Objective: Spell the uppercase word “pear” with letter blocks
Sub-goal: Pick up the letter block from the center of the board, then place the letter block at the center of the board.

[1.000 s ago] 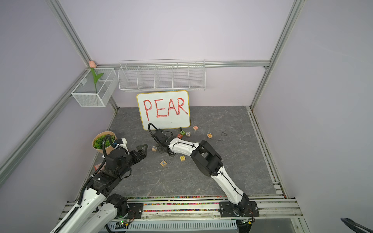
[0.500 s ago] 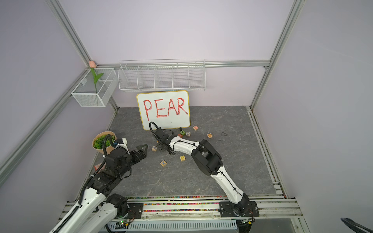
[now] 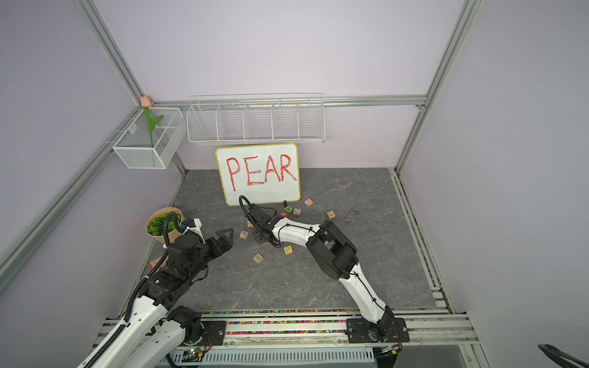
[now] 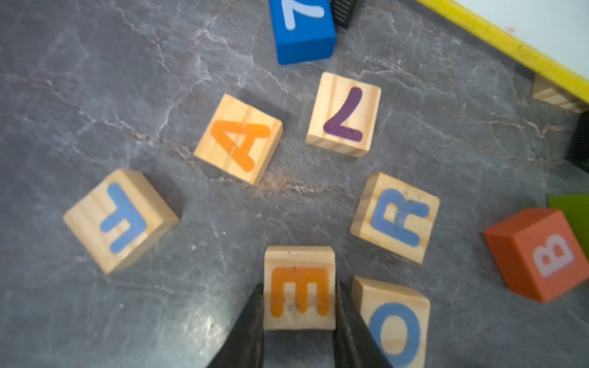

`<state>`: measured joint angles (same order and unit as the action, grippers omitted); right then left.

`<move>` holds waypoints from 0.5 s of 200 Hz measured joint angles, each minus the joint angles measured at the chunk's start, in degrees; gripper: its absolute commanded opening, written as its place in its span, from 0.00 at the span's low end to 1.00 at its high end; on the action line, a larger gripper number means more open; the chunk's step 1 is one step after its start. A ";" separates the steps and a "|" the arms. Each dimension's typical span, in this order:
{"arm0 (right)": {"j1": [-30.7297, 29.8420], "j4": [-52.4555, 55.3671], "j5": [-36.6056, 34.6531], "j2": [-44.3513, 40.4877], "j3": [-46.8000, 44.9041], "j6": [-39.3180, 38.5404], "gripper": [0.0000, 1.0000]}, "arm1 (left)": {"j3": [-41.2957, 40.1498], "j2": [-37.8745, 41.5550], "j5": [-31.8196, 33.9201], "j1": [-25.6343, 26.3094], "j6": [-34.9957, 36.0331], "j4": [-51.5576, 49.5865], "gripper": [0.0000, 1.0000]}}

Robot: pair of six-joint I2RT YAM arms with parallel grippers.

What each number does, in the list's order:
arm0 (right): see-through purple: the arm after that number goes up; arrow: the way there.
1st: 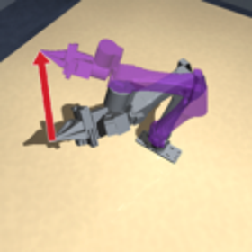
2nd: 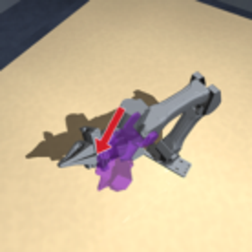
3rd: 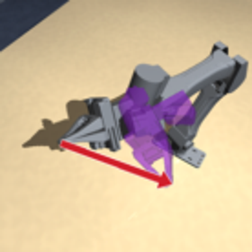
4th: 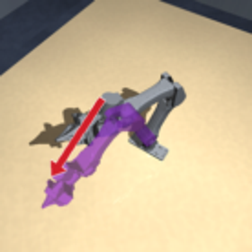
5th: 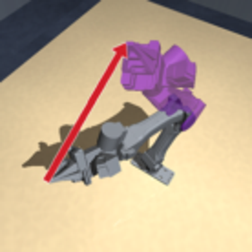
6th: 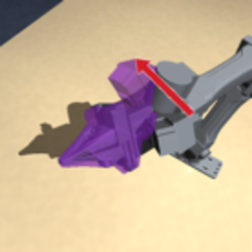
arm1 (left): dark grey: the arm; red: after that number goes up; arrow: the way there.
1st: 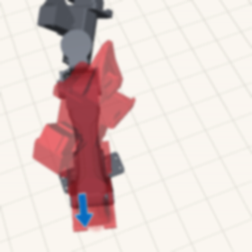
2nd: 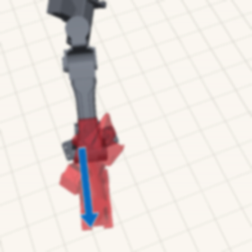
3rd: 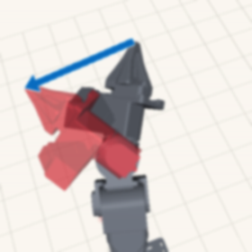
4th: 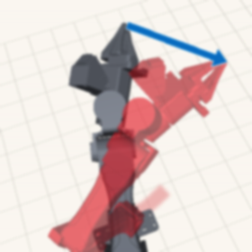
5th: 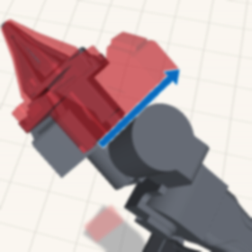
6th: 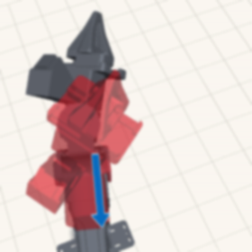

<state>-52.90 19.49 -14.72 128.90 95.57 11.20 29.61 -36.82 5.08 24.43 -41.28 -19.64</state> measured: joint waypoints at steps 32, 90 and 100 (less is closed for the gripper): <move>1.22 -0.48 2.27 -8.72 -6.88 -5.07 0.26 | 0.00 -1.49 -2.03 -0.04 0.46 1.49 0.99; 9.01 -0.13 8.81 -29.88 -24.85 -11.15 0.25 | 0.26 -7.80 -7.50 -0.04 2.60 5.07 0.99; 9.64 0.79 9.75 -32.06 -28.00 -11.54 0.25 | 0.46 -9.22 -8.39 -0.04 2.78 5.73 0.99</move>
<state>-43.27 20.27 -4.97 96.84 67.57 -0.34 30.06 -46.04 -3.31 24.38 -38.50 -13.91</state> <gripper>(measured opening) 0.318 0.993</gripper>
